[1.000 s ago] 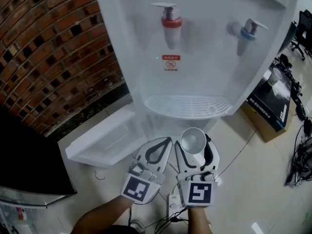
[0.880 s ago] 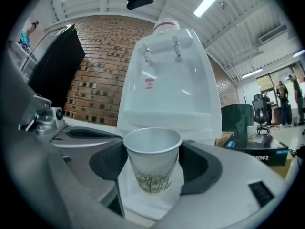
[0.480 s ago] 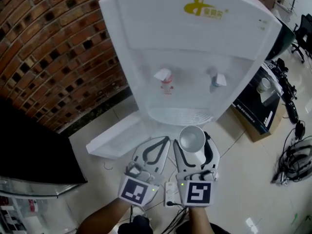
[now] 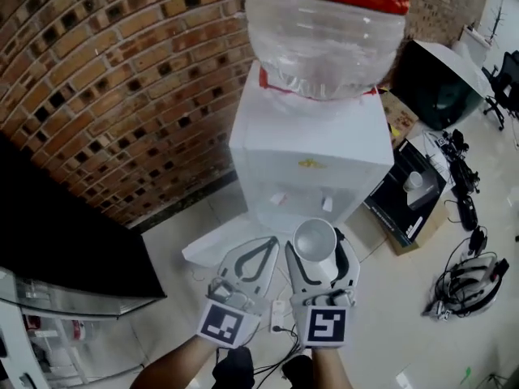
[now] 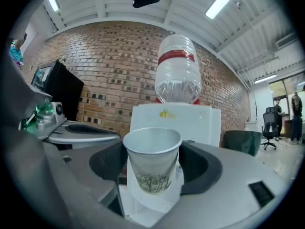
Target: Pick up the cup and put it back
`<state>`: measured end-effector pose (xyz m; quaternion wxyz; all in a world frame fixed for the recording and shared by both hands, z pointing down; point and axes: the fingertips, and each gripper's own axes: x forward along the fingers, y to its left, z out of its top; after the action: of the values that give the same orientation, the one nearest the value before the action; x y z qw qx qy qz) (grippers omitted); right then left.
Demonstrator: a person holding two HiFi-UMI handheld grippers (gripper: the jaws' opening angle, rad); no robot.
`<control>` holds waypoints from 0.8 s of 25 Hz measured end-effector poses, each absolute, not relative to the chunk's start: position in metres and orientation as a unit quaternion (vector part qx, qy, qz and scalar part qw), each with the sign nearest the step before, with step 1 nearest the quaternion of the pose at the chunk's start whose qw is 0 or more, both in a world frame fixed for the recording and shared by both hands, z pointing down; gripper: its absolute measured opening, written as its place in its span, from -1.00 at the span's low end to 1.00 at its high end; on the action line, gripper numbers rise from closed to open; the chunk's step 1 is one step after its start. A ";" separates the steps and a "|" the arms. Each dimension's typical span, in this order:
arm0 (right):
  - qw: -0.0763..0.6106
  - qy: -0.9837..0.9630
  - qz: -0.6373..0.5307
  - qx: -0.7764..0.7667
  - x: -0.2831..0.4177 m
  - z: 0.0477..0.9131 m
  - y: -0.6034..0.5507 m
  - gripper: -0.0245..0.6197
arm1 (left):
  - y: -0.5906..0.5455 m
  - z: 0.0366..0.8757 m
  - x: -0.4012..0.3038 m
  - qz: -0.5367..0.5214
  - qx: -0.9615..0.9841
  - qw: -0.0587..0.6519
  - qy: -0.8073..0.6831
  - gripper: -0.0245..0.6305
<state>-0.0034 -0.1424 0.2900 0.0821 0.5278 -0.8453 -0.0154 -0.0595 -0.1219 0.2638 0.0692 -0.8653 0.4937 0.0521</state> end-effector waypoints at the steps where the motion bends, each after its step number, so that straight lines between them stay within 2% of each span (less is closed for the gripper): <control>1: 0.082 -0.848 -0.018 0.524 -0.004 0.270 -0.140 0.14 | -0.120 0.243 -0.059 0.054 -0.864 0.070 0.495 -0.92; 12: 0.070 -0.866 -0.018 0.496 -0.002 0.089 -0.111 0.14 | -0.101 0.063 -0.051 0.072 -0.851 0.075 0.514 -0.92; 20: 0.061 -0.866 -0.035 0.496 0.007 0.026 -0.085 0.14 | -0.073 0.000 -0.045 0.093 -0.846 0.085 0.518 -0.92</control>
<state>0.0072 -0.0853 0.0256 0.0613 0.4958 -0.8656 -0.0355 -0.0451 -0.0732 -0.0001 0.0853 -0.8459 0.5182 0.0930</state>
